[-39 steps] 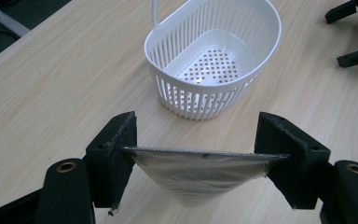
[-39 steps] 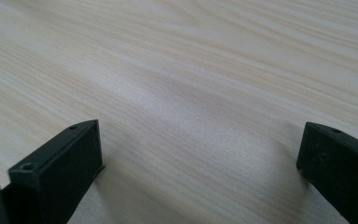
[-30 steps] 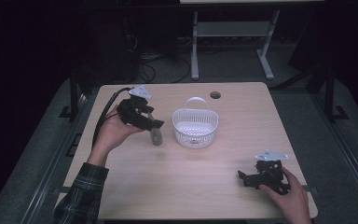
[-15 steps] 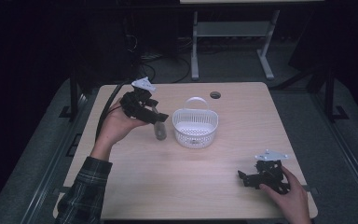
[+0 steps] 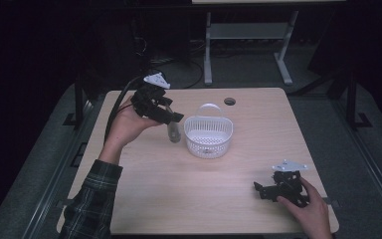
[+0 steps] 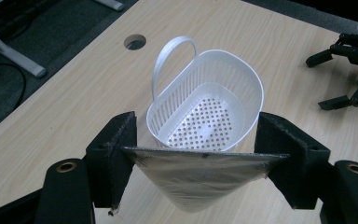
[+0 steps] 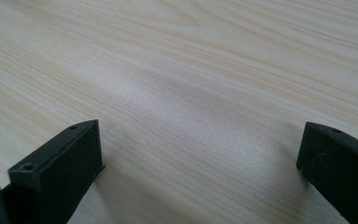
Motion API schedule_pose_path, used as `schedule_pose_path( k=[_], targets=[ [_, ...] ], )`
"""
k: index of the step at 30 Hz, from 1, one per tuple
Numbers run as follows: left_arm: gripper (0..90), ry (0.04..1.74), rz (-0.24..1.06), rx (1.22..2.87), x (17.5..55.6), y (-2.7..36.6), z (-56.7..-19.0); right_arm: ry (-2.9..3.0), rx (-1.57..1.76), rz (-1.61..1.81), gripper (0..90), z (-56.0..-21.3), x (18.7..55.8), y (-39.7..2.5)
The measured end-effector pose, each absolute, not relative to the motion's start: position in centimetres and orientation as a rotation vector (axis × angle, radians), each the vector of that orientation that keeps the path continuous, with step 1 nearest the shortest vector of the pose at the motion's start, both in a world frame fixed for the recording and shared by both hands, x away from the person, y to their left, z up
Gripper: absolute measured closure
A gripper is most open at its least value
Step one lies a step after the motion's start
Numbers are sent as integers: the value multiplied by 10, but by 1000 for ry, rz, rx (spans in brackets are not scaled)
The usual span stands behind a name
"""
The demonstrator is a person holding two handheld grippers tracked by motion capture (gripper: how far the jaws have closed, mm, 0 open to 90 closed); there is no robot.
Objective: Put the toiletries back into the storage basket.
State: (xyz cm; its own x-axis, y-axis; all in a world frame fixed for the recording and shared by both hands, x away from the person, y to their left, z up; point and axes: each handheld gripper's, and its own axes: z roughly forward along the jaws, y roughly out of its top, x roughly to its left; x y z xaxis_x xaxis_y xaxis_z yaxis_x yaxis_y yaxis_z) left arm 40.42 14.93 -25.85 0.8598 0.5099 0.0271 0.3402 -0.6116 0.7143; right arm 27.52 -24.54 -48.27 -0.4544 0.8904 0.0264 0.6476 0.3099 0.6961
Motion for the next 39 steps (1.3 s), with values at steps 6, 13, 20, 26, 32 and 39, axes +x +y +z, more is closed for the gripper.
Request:
schedule_pose_path(
  k=[6,13,20,26,32,39],
  targets=[
    [294,609,302,2280,409,145,-251,2217,1375,920,0,-483,275,-245],
    [294,597,297,2269,415,139,-246,2218,1375,920,0,-483,275,-245],
    [294,578,295,2266,419,131,-244,2218,1373,918,0,-483,275,-245],
    [294,561,297,2265,423,122,-246,2218,1374,918,0,-483,275,-245],
    [294,548,304,2261,425,114,-249,2217,1374,919,0,-483,275,-245],
    [294,525,300,2264,428,105,-254,2217,1374,919,0,-483,275,-245]
  ],
)
